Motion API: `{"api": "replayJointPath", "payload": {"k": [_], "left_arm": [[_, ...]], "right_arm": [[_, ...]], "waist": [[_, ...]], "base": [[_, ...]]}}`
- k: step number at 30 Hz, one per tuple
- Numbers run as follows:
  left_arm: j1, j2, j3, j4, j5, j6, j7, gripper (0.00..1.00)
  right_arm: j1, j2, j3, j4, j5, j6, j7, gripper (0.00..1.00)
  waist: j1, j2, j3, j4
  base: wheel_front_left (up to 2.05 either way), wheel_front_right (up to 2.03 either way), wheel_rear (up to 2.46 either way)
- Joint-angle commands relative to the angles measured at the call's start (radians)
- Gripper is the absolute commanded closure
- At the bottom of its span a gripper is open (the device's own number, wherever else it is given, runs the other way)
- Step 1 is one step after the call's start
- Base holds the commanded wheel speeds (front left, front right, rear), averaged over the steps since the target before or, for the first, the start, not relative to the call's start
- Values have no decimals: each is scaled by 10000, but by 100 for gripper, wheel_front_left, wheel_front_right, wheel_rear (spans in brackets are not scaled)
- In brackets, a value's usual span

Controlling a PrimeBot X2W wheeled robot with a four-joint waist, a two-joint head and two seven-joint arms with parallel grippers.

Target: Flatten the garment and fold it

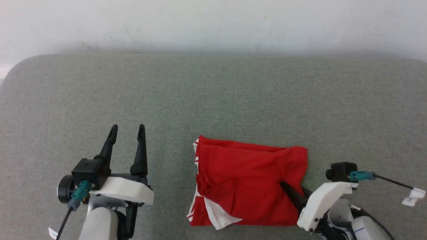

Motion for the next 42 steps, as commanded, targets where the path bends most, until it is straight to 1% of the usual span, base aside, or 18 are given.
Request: {"api": "replayJointPath", "payload": {"k": [1,2,5,11,12,14,17,20,23,26,28,29,34,38,42], "left_arm": [[-4,-48,5,-42,-54,17,-47,0],[-7,-48,42,-43,-73,20,-47,0],[-9,-48,210,-63,-93,40,-47,0],[133,-48,386,-310,5,133,-47,0],[151,-48,390,-372,19,153,-47,0],[172,-49,411,-488,44,177,-47,0],[136,-45,423,-605,85,170,-47,0],[14,-38,446,-742,120,179,-47,0],[-211,37,480,-828,155,135,-47,0],[-438,78,435,-923,226,102,-47,0],[-561,126,406,-1009,299,100,-47,0],[-561,126,406,-1009,299,100,-47,0],[-851,280,365,-1242,461,132,-47,0],[-1065,421,341,-1360,526,129,-47,0],[-1260,521,261,-1355,563,105,-47,0]], "right_arm": [[-48,55,146,143,-190,-9,261,91],[-114,55,144,86,-414,-9,349,100],[-351,55,21,-316,-1792,-9,602,100],[-930,15,389,-1723,-5393,-9,1672,100],[-1044,-113,492,-1898,-5794,-9,1850,100],[-1326,-596,748,-2165,-6394,-9,2142,100],[-1748,-1481,1028,-2314,-6794,-9,2476,100],[-2246,-2396,1197,-2226,-6903,-9,2559,100],[-2759,-3202,1299,-1897,-6922,-9,2456,100],[-3229,-3794,1173,-1364,-6989,-9,2253,100],[-3550,-3975,896,-1006,-7077,-9,2011,100],[-3550,-3975,896,-1006,-7077,-9,2011,100],[-4323,-4054,-56,18,-7598,-9,1305,100],[-4887,-3979,-630,765,-8190,-9,703,100],[-5335,-3828,-1217,1353,-8741,-9,265,100]], "waist": [[1,0,41,13],[1,0,55,-2],[1,0,88,-140],[1,0,165,-753],[1,0,192,-888],[1,0,271,-1205],[1,0,431,-1694],[1,0,696,-2240],[1,0,1046,-2752],[1,0,1429,-3141],[1,0,1723,-3372],[1,0,1723,-3372],[1,0,2425,-3698],[1,0,2844,-3746],[1,0,3078,-3649]], "base": [[0,0,0],[0,0,0],[0,0,0],[0,0,0],[0,0,0],[0,0,0],[0,0,0],[0,0,0],[0,0,0],[0,0,0],[0,0,0],[0,0,0],[0,0,0],[0,0,0],[0,0,0]]}}
